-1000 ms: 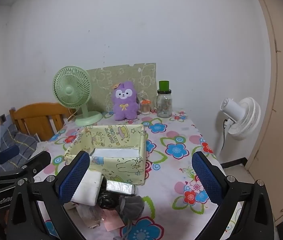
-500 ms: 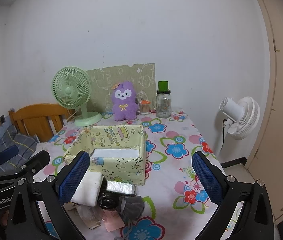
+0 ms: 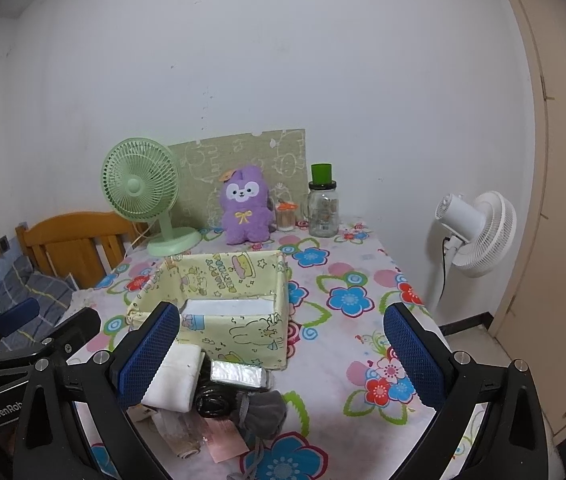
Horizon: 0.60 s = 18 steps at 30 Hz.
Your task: Organize soft objects
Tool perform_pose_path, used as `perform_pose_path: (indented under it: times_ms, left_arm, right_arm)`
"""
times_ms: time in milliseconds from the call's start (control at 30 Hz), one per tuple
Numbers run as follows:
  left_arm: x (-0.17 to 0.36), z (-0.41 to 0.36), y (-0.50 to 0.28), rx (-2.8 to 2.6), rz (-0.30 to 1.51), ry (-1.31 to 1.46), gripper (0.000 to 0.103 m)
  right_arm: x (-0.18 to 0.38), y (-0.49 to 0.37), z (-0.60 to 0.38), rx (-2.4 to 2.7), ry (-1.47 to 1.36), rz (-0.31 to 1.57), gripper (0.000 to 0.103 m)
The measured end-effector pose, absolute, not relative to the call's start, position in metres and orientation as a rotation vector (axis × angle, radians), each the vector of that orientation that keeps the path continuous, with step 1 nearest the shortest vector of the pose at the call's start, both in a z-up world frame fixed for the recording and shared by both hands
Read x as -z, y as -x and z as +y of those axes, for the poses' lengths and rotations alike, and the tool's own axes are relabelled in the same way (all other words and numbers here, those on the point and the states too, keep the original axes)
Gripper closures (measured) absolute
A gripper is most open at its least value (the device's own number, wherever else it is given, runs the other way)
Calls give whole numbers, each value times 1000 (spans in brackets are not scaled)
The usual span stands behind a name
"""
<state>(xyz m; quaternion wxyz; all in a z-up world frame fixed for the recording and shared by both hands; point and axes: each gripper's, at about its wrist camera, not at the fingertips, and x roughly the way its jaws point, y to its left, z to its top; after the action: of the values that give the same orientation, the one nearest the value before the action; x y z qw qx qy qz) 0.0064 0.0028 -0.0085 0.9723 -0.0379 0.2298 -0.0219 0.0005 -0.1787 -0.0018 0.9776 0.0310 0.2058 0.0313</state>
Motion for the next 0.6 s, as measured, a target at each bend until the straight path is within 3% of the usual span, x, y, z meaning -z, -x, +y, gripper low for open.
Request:
perform_pose_path:
  times_ms: [600]
  left_arm:
    - [12,2,-8,54,489,82,2]
  right_arm:
    - [4,-1,-180,-69,-67,409,0]
